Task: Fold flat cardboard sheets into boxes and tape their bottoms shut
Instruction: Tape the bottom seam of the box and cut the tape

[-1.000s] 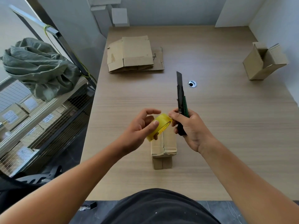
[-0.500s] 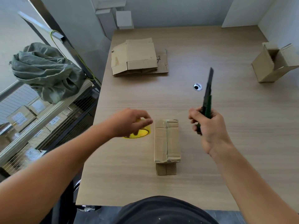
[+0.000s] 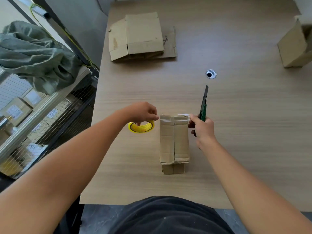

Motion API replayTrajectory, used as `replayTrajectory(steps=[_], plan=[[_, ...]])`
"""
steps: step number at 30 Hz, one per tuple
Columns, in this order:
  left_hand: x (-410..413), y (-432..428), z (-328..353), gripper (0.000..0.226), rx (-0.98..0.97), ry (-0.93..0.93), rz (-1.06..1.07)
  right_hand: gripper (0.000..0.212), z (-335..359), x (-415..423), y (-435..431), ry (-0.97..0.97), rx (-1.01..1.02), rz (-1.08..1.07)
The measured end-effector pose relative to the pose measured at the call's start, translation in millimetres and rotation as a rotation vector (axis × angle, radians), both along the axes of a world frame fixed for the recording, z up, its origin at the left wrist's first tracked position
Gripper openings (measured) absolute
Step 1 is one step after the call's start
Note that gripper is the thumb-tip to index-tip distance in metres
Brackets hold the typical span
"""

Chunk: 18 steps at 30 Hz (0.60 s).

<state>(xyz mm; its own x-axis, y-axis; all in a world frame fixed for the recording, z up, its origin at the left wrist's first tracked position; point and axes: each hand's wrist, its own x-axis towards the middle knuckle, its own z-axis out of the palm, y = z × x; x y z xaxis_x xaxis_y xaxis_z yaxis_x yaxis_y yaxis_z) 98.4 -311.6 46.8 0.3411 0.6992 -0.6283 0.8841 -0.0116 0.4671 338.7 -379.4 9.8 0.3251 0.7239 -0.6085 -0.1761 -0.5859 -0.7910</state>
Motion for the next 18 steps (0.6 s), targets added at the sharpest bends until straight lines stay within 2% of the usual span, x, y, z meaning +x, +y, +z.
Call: replayTrajectory(steps=[9,12,16,18], plan=[[-0.9,-7.9,-40.3,0.015,-0.087,-0.19,0.147,0.009,-35.3,-5.0,-4.3,0.087,-0.1,-0.035],[-5.3,-12.0,-51.3,0.017,-0.113,-0.247,0.213,0.011,-38.6,-6.0,-1.9,0.062,-0.132,0.027],[-5.8,-17.9,-58.4,0.017,-0.119,-0.287,0.28,0.025,-40.1,-0.5,5.9,0.039,-0.263,0.119],[-5.1,-20.5,-59.6,0.018,-0.126,-0.308,0.299,0.023,-38.2,2.6,8.0,0.003,-0.3,0.132]])
